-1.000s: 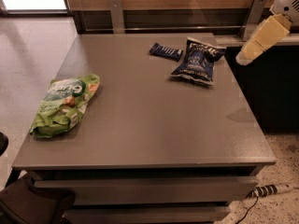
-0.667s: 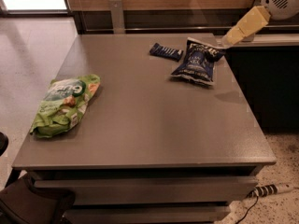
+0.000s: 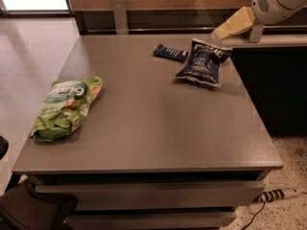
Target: Move blue chip bag near green rice chip bag
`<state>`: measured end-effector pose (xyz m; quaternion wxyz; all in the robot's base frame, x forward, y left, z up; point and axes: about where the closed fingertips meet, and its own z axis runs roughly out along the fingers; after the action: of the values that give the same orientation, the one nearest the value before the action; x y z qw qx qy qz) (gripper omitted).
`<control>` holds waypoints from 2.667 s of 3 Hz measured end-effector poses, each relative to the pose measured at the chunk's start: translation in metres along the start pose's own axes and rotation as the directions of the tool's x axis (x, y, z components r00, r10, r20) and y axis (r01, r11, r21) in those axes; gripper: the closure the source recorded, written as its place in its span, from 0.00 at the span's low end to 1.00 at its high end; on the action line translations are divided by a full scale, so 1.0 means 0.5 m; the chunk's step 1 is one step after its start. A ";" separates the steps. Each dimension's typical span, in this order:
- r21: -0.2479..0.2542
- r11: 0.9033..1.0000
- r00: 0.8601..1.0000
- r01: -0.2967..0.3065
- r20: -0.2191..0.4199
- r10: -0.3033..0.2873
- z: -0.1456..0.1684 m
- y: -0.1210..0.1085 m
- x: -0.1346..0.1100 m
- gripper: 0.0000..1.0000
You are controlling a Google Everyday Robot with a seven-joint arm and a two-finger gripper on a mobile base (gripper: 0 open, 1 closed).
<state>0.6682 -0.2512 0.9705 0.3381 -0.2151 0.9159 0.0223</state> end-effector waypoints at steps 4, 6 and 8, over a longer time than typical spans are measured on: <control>-0.042 0.998 0.988 -0.046 -0.149 0.040 0.147 0.093 0.044 0.00; -0.091 0.993 0.975 -0.082 -0.212 0.061 0.232 0.155 0.078 0.13; -0.118 0.990 0.969 -0.072 -0.242 0.042 0.269 0.186 0.091 0.59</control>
Offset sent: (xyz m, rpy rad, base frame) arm 0.0082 0.0339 -0.0461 -0.0571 0.1164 0.0045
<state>0.6813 -0.1592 0.8287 0.2102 -0.2106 0.9526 0.0637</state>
